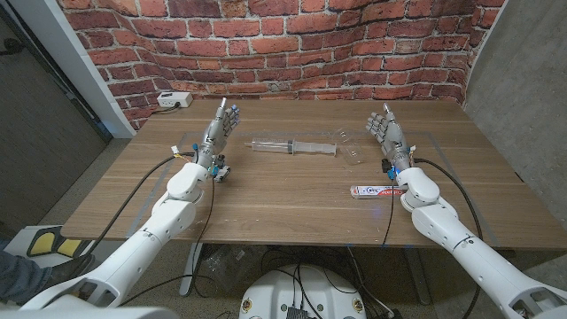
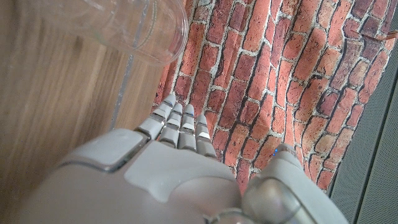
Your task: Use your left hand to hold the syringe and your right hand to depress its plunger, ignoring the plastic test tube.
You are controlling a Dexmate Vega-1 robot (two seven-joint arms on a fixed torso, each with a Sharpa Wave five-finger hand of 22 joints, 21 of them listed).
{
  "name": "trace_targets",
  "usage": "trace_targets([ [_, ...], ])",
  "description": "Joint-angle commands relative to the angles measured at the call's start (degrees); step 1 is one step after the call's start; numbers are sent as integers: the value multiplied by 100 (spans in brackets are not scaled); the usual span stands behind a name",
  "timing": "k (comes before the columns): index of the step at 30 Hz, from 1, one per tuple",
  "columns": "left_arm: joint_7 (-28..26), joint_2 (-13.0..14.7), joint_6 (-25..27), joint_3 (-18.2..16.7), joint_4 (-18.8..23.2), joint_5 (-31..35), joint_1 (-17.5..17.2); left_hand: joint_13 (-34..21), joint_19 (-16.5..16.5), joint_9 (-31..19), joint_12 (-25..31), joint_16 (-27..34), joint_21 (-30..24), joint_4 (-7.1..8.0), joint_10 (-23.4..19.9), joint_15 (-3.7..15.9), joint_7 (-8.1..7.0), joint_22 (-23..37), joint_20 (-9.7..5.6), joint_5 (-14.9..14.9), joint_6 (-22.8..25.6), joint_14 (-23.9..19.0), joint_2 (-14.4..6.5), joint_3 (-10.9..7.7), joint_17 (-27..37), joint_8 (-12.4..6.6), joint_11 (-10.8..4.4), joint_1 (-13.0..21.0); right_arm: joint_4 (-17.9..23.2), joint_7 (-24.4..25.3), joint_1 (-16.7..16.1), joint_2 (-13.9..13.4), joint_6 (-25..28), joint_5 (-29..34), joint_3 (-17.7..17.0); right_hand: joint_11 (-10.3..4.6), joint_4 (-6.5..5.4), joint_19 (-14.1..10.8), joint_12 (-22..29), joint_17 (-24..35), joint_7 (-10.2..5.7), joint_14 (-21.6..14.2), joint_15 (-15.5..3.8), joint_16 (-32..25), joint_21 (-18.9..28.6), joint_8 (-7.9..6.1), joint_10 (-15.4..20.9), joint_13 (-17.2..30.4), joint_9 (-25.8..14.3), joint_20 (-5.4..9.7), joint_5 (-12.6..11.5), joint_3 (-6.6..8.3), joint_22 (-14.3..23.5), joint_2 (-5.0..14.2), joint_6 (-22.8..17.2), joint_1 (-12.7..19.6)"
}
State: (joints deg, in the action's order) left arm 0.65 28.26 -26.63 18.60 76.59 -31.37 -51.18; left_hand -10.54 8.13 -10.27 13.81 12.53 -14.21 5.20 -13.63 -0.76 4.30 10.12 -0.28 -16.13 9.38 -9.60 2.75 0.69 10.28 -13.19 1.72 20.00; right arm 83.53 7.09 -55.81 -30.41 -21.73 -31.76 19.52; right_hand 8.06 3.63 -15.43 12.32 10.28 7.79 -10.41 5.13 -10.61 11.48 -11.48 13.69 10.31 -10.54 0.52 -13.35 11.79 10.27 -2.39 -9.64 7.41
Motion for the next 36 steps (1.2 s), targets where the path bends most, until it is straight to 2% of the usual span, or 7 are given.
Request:
trace_targets([
  [1, -547, -200, -674, 203, -408, 1015, 266, -32, 99, -31, 59, 27, -35, -26, -95, 5, -37, 13, 30, -11, 101, -123, -10, 11, 17, -49, -23, 61, 462, 249, -285, -200, -13, 193, -107, 8, 21, -29, 41, 16, 21, -59, 24, -37, 59, -46, 70, 26, -16, -5, 2, 28, 32, -7, -35, 70],
  [10, -1526, 19, -506, 307, 0, 2163, 187, -32, 74, -32, 45, 9, -6, -44, -115, 31, -54, 12, 39, -6, 136, -145, -43, -4, 16, -43, -45, 116, 550, 311, -401, -223, -78, 214, -164, 4, 30, -32, 40, 16, 24, -70, 31, -35, 58, -45, 75, 26, -16, -12, 9, 28, 33, -4, -51, 82],
  [14, -1853, 93, -479, 329, 87, 2551, 175, -32, 62, -32, 39, 0, 15, -66, -147, 63, -84, 11, 34, 2, 172, -181, -77, -25, 14, -40, -109, 179, 599, 360, -444, -218, -74, 240, -165, 13, 43, -34, 35, 17, 8, -74, 30, -28, 56, -80, 79, 27, -19, -13, 23, 26, 34, 4, -168, 98],
  [18, -2096, 220, -283, 383, 215, 2944, 176, -32, 45, -33, 32, -7, 33, -84, -161, 94, -97, 10, 19, 8, 194, -199, -97, -39, 13, -38, -107, 223, 618, 391, -467, -211, -89, 282, -157, 19, 50, -36, 46, 18, -30, -83, 39, -26, 55, -107, 118, 28, -24, -17, 33, 23, 34, 9, -260, 106],
  [24, -2634, 429, 195, 456, 540, 3723, 119, -32, 39, -34, 22, -21, 57, -128, -202, 134, -110, 9, -8, 19, 243, -239, -147, -79, 10, -36, -130, 334, 691, 465, -500, -194, -27, 305, -145, 11, 59, -46, 39, 18, -22, -85, 33, -22, 57, -71, 113, 29, -27, -20, 41, 23, 35, 15, -199, 117],
  [28, -2808, 562, 534, 499, 762, 4018, 80, -32, 54, -35, 17, -27, 68, -168, -242, 156, -124, 9, -21, 27, 290, -278, -191, -115, 8, -38, -177, 430, 702, 480, -506, -189, -50, 355, -129, 10, 63, -46, 35, 18, -20, -91, 36, -22, 56, -55, 110, 29, -27, -25, 46, 23, 35, 19, -172, 123],
  [36, -2753, 919, 1305, 606, 1314, 4419, 46, -32, 106, -37, 0, -56, 82, -263, -310, 195, -162, 8, -75, 49, 373, -318, -291, -205, 4, -37, -222, 653, 759, 550, -537, -164, -16, 368, -131, 8, 70, -49, 33, 19, -22, -91, 32, -18, 56, -45, 112, 30, -28, -24, 52, 22, 35, 23, -161, 131],
])
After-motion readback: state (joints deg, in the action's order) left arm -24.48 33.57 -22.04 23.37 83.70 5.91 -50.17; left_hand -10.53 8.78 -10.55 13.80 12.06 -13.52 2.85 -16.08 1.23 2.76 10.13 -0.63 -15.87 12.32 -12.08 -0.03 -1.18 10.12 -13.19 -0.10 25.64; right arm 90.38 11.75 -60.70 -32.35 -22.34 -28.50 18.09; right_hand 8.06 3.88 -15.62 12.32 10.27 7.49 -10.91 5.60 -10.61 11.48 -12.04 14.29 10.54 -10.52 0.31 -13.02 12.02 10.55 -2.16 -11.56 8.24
